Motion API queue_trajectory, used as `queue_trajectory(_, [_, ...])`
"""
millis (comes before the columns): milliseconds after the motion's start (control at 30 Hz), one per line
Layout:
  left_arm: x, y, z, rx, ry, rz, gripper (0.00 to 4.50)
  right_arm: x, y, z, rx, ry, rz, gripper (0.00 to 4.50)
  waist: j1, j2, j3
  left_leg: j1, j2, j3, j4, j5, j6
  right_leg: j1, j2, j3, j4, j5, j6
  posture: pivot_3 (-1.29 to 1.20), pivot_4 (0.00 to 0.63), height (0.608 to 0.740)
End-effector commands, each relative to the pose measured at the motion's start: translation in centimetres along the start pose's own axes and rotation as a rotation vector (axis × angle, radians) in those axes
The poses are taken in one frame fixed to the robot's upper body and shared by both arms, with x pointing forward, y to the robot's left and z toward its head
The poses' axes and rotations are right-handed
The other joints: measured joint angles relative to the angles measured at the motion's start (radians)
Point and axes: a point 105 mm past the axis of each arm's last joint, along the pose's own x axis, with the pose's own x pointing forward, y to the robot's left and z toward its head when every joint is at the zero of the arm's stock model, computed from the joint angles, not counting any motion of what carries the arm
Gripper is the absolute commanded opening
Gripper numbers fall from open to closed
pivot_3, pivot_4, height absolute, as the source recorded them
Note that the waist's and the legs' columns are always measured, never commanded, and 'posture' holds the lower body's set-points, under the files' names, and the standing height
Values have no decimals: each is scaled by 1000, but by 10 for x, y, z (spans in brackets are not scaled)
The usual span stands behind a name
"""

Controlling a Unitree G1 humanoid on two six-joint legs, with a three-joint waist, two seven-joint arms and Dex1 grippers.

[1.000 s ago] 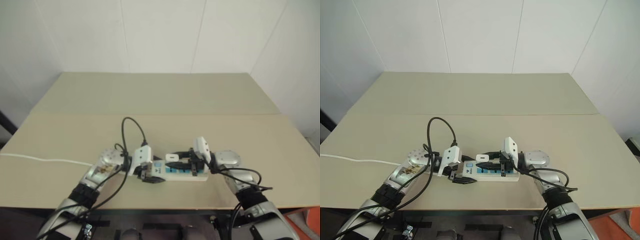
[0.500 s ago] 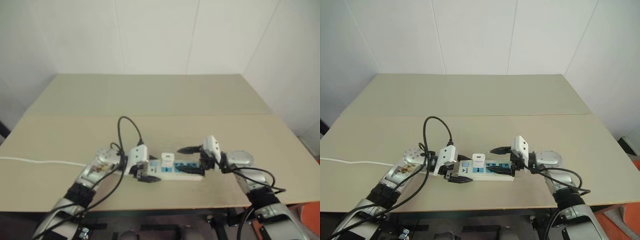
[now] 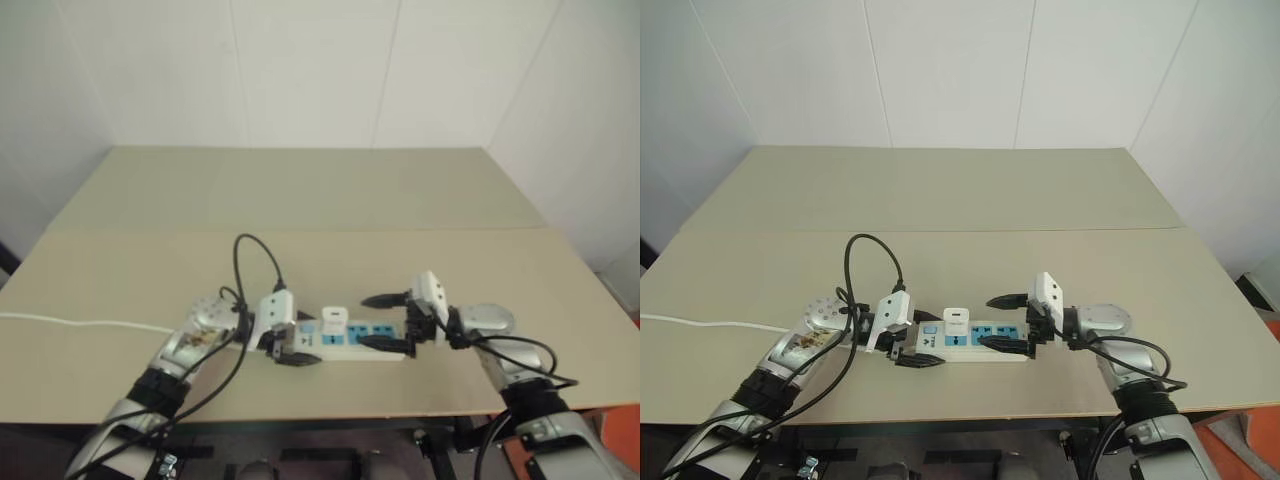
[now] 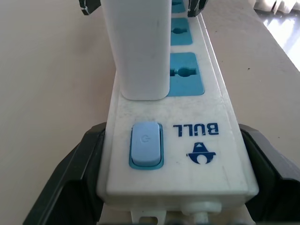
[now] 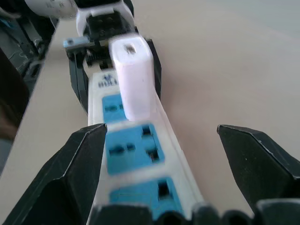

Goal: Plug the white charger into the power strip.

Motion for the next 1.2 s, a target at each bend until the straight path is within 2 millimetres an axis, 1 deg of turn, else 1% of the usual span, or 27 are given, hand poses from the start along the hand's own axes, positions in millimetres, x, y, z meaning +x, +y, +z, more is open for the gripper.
queue_trajectory(33, [-7, 6, 14, -8, -89, 45, 4475, -25, -8, 27, -57, -33, -46, 4500, 8, 5, 5, -1, 0, 0, 0, 0, 0, -1, 0, 0, 0, 0, 0, 0, 150, 740])
queue_trajectory(133, [-9, 4, 30, 0, -164, 39, 4475, -43, -10, 38, -88, -29, -73, 4500, 16, 11, 10, -2, 0, 0, 1, 0, 0, -1, 0, 0, 0, 0, 0, 0, 150, 740])
queue_trajectory(267, [-23, 2, 56, 22, -267, 38, 4475, -64, -10, 48, -116, -16, -112, 4500, 16, 10, 10, -4, 0, 0, 1, 0, 0, -2, -1, -1, -1, 0, 0, 0, 150, 740])
queue_trajectory(367, [-42, -1, 74, 35, -323, 52, 4475, -78, -10, 53, -130, -14, -150, 4500, 16, 10, 11, -4, 0, 0, 1, 0, 0, -2, -1, -1, -1, 0, 0, 0, 150, 740])
queue_trajectory(433, [-64, -6, 86, 32, -347, 53, 4475, -90, -8, 56, -143, -6, -180, 4500, 13, 11, 11, -3, 0, 0, 1, 0, 0, -2, -1, -1, -1, 0, 0, 0, 150, 740])
queue_trajectory(467, [-79, -7, 88, 32, -341, 72, 4475, -98, -6, 58, -144, -2, -201, 4500, 12, 11, 12, -3, 0, 0, 0, 0, 0, -2, -1, 0, -1, 0, 0, 0, 150, 740])
queue_trajectory(500, [-88, -8, 89, 32, -335, 85, 4475, -103, -4, 58, -145, 1, -214, 4500, 11, 11, 13, -3, 0, 0, 0, 0, 0, -2, -1, 0, -1, 0, 1, 0, 150, 740])
queue_trajectory(600, [-121, -8, 86, 32, -270, 158, 4475, -120, 3, 59, -146, 17, -258, 4500, 13, 12, 14, -3, 0, 0, 0, 0, 0, -2, -1, 0, -1, -1, 1, 0, 150, 740])
queue_trajectory(667, [-147, -4, 76, 26, -187, 238, 4475, -135, 8, 59, -143, 35, -307, 4500, 15, 12, 14, -3, 0, 0, 0, 0, 0, -2, -1, 0, -1, -2, 3, 0, 150, 740])
queue_trajectory(733, [-162, -3, 68, 10, -142, 282, 4475, -143, 12, 58, -145, 50, -340, 4500, 16, 12, 14, -3, 0, 1, 0, 0, 0, -2, -1, -1, -1, -2, 3, 0, 150, 740])
queue_trajectory(800, [-167, -3, 63, -4, -128, 300, 4475, -148, 14, 59, -149, 63, -364, 4500, 17, 12, 14, -3, 0, 1, 0, 0, 0, -2, -1, -1, -1, -3, 4, 0, 150, 740])
queue_trajectory(867, [-167, -4, 61, -11, -126, 303, 4475, -151, 15, 59, -147, 71, -381, 4500, 17, 12, 14, -3, 0, 1, 0, 0, 0, -2, -1, -1, -1, -4, 6, 0, 150, 740])
queue_trajectory(1000, [-159, -6, 62, -19, -145, 280, 4475, -150, 20, 59, -141, 80, -390, 4500, 17, 12, 14, -3, 0, 1, -1, 0, 0, -2, -1, -1, -1, -4, 5, 0, 150, 740])
queue_trajectory(1200, [-154, -4, 62, -20, -152, 263, 4475, -151, 25, 58, -132, 96, -410, 4500, 17, 11, 14, -3, 0, 1, -1, 0, 0, -2, -1, -1, -2, -2, 3, 0, 150, 740])
